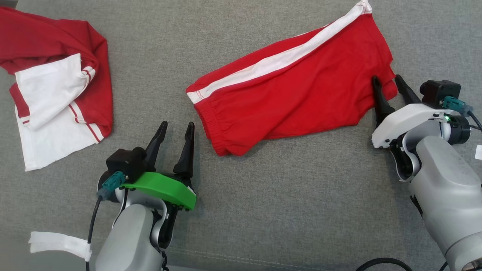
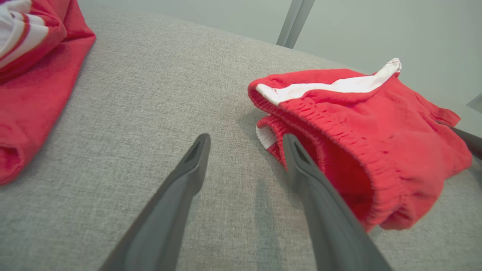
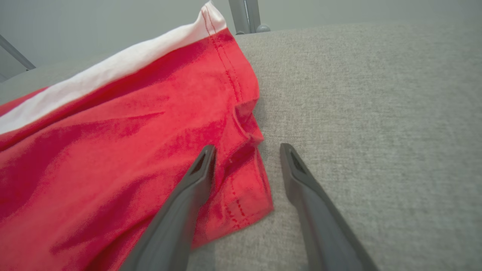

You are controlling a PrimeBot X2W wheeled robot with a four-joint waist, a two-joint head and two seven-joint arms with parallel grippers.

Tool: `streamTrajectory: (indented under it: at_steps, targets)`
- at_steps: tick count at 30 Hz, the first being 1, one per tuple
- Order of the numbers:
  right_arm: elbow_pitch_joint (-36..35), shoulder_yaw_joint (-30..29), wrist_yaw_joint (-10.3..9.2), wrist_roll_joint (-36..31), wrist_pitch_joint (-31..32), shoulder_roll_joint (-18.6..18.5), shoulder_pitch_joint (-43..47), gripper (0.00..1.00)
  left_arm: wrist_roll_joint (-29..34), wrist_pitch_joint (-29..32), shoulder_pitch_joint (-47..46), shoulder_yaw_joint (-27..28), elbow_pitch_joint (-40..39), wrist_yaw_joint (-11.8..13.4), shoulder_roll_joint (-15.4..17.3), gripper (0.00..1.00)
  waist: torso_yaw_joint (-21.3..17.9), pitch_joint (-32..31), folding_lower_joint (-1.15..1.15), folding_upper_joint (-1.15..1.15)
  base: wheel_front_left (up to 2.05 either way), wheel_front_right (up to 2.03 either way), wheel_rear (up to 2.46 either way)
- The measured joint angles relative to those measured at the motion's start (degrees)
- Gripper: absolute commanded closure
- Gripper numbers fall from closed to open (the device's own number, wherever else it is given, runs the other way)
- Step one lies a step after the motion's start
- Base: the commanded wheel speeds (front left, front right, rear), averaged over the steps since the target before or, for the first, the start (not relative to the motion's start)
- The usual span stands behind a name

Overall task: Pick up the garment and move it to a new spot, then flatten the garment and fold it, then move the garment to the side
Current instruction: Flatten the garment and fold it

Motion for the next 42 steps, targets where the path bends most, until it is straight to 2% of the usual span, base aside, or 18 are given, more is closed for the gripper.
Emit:
streamTrajectory:
  at_steps: [1,2,9,19,24,31,35,42]
  targets:
    - [0.2,0.0,-0.01,0.3,0.0,0.0,0.0,0.91,0.2,0.0,0.1,0.1,0.0,0.0,0.0,0.00,0.1,0.0,0.00,0.00,0.00,0.00,0.00]
    - [0.5,0.0,-0.01,0.5,0.0,0.0,0.0,1.00,0.4,0.0,0.3,0.2,0.1,0.0,0.0,0.00,0.1,-0.1,0.00,0.00,0.00,0.00,0.00]
    - [-2.6,-1.6,0.00,2.6,0.1,0.5,2.7,1.00,1.5,0.0,1.8,1.9,0.7,0.0,0.0,0.00,-0.5,-1.5,0.00,0.00,0.00,0.00,0.00]
    - [-11.7,-5.6,0.01,3.6,0.2,3.0,15.9,1.00,3.4,0.0,7.4,3.9,2.7,0.0,0.0,0.00,-3.3,-7.4,0.00,0.00,0.00,0.00,0.00]
    - [-15.3,-9.3,0.01,4.2,0.2,4.6,24.8,1.00,3.4,0.0,11.0,5.2,3.3,0.0,0.6,0.00,-6.5,-12.1,0.00,0.00,0.00,0.00,0.00]
    - [-18.1,-9.7,0.01,2.2,0.2,4.3,27.4,1.00,3.4,0.0,12.7,5.2,3.3,0.0,0.6,0.00,-10.3,-15.6,0.00,0.00,0.00,0.00,0.00]
    - [-23.9,-5.5,-0.01,0.8,0.2,3.8,25.5,1.00,3.4,0.0,12.8,5.0,3.4,0.0,0.8,0.00,-11.0,-16.7,0.00,0.00,0.00,0.00,0.00]
    - [-32.6,10.7,-0.01,0.2,0.2,3.7,21.0,1.00,2.8,0.0,13.2,4.9,3.8,0.0,0.7,0.00,-8.9,-17.1,0.00,0.00,0.00,0.00,0.00]
